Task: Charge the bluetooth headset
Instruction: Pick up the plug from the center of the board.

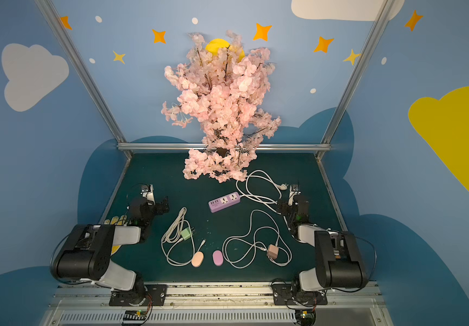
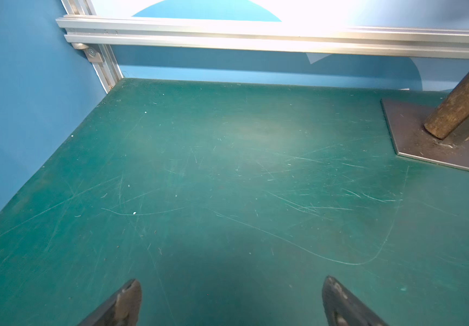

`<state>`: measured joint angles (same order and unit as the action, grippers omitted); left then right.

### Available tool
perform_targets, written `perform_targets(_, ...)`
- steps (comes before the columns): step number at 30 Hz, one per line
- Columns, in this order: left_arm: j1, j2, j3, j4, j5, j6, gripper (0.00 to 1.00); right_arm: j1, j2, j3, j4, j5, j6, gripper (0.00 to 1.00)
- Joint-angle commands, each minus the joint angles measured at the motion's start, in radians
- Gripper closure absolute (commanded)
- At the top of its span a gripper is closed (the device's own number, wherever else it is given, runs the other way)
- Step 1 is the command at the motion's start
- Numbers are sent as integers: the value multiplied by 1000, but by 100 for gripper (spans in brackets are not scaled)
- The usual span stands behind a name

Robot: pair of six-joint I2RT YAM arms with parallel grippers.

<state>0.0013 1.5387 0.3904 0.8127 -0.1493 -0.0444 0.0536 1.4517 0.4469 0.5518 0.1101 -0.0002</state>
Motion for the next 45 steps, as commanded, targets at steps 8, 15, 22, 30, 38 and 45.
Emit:
perform_targets(8,-8,0,6,12,-1,17,0,-5,12,24,31,-3,-4,2)
perform_targets(15,-7,0,7,11,4,16,0,-5,12,23,31,-3,-4,2)
perform_targets(22,-7,-2,5,12,4,16,0,-5,12,24,30,-3,-4,2)
perform_targets(30,-60,-188,90,-276,-61,46,0,15,-146,195,-347,50,-4,2)
perform_targets(38,-78,-399,159,-529,-89,-154,0,213,-355,175,-561,275,-4,2)
perform_targets(45,-62,-671,135,-917,-326,-806,0,365,-665,120,-879,290,326,2)
